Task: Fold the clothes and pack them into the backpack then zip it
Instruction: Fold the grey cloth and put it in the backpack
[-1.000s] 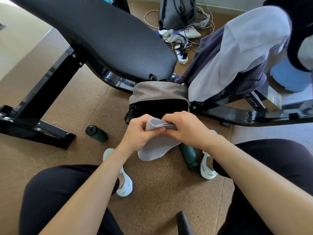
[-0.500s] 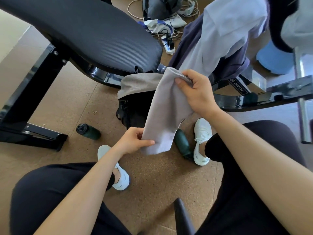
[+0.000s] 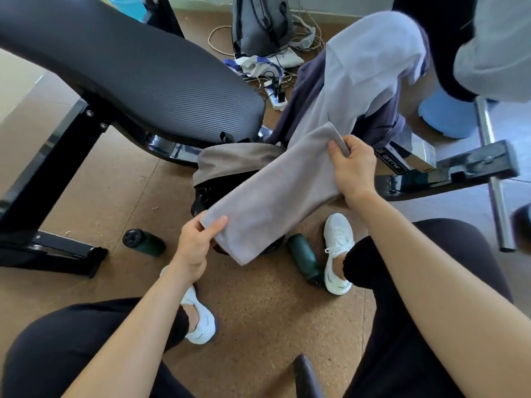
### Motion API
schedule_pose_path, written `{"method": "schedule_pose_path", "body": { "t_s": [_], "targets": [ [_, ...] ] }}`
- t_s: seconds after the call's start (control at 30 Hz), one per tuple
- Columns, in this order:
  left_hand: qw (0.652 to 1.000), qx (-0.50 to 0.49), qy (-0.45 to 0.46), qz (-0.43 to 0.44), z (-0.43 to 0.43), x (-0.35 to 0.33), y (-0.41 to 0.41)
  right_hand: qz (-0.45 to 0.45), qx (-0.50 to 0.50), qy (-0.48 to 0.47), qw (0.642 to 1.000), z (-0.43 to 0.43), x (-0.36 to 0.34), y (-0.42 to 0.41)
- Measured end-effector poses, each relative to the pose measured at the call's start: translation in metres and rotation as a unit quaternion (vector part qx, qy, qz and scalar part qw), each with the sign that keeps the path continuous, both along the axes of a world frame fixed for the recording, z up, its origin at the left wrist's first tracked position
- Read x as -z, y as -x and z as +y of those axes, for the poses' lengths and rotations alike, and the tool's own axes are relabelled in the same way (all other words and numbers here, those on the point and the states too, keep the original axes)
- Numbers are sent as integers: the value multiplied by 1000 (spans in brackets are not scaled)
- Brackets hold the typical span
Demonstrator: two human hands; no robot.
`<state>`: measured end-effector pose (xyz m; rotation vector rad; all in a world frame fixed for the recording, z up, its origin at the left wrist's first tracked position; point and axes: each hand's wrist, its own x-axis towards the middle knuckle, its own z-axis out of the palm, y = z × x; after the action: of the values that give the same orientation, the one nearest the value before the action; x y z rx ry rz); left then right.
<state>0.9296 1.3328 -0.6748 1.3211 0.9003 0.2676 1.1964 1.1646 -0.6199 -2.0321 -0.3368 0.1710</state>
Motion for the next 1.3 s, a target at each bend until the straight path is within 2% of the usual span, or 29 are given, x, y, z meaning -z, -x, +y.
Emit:
{"method": "schedule_pose_path", "body": {
  "t_s": [0.07, 0.13, 0.23, 0.3, 0.43, 0.57, 0.77, 0.93, 1.1, 1.2, 1.3],
  "targets": [
    [996, -81, -32, -6, 4, -3, -2, -8, -11, 44, 999, 1, 3, 3],
    [985, -121, -117, 33, 6, -2, -2, -13, -30, 82, 996, 3, 8, 8],
    [952, -114, -263, 105, 7, 0, 1, -7, -50, 122, 991, 7, 16, 15],
    [943, -109, -286, 126, 10, 1, 3, -5, -59, 133, 989, 10, 20, 21],
    [969, -130, -183, 107, 15, -2, 0, -10, -104, 140, 985, 17, 23, 35],
    [988, -110, -90, 53, 6, -13, -8, -4, -186, 94, 978, 28, 22, 61],
    [998, -55, -27, 29, -14, -27, -24, -7, -286, 58, 956, 35, 28, 93],
    [999, -25, 34, 6, -23, -31, -28, -19, -346, 81, 935, 37, 30, 105],
    [998, 0, 56, -15, -23, -31, -27, 53, -399, 64, 913, 33, 20, 108],
    [994, 16, 103, -45, -22, -33, -28, 46, -411, 106, 904, 31, 20, 109],
    [991, 55, 119, -41, -23, -35, -27, 37, -383, 117, 916, 32, 24, 109]
  ]
}}
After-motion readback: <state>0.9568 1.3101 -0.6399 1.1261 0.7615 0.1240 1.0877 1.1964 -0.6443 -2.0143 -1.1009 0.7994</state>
